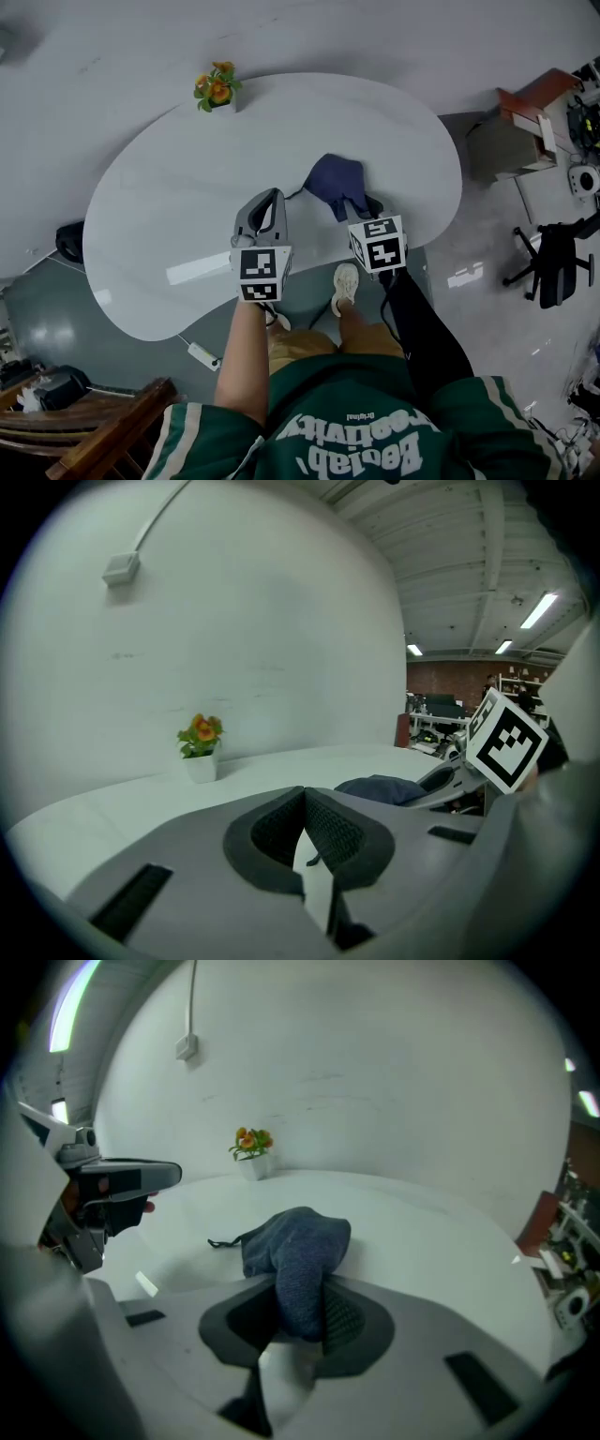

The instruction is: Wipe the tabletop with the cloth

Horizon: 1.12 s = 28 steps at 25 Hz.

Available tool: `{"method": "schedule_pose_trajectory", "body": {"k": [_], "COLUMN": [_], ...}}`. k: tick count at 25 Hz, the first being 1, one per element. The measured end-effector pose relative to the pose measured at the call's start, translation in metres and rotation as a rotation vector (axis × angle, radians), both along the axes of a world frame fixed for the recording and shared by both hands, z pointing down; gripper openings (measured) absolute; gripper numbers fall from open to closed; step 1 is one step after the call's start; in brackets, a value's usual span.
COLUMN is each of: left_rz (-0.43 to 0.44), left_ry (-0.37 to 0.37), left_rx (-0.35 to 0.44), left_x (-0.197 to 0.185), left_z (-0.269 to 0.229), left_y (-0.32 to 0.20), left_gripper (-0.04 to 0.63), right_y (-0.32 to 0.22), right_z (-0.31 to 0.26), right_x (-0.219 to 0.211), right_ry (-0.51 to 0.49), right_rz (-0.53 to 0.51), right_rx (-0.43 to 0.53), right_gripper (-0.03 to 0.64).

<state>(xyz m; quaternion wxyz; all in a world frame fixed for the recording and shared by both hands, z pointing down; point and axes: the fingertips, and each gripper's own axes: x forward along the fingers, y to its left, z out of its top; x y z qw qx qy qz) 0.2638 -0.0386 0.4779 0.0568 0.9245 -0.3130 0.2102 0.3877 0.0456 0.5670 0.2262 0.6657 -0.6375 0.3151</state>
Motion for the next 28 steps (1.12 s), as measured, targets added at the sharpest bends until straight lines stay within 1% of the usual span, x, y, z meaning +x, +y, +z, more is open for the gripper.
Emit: {"method": "schedule_pose_trajectory", "body": {"k": [9,13,16,19,23,26,28], "left_rz": [0.151,0.221,0.267,0.299,0.32,0.314,0.297], "left_ry": [0.014,0.025,0.036,0.042,0.047,0.054,0.054], "left_rx": [-0.01,-0.013,-0.018,-0.022,-0.029,-0.033,-0.028], "left_x": [0.126,0.172,0.2,0.22,0.233,0.23,0.221], "left_z": [0.003,0.0,-0.001,-0.001,-0.004,-0.009,-0.014], "left_y": [0.052,0.078,0.096,0.111,0.128,0.134,0.132], "left_gripper": [0.0,0.0,0.0,0.0,0.0,0.0,0.0], "right_y": [0.066,0.098,0.123,0.147,0.173,0.188,0.189], "right_z": [0.0,-0.002,-0.003,-0.003,-0.004,-0.004,-0.008], "right_x": [0.129,0.175,0.203,0.224,0.24,0.246,0.245], "right_ry": [0.05,0.072,0.087,0.093,0.104,0.109,0.101], "right_rz": [0.167,0.237,0.29,0.339,0.397,0.43,0.439], "right_rx": [-0.017,-0.025,-0.034,-0.04,-0.056,-0.062,-0.038], "right_gripper": [0.092,0.092,0.092,0.092,0.092,0.092,0.092]}}
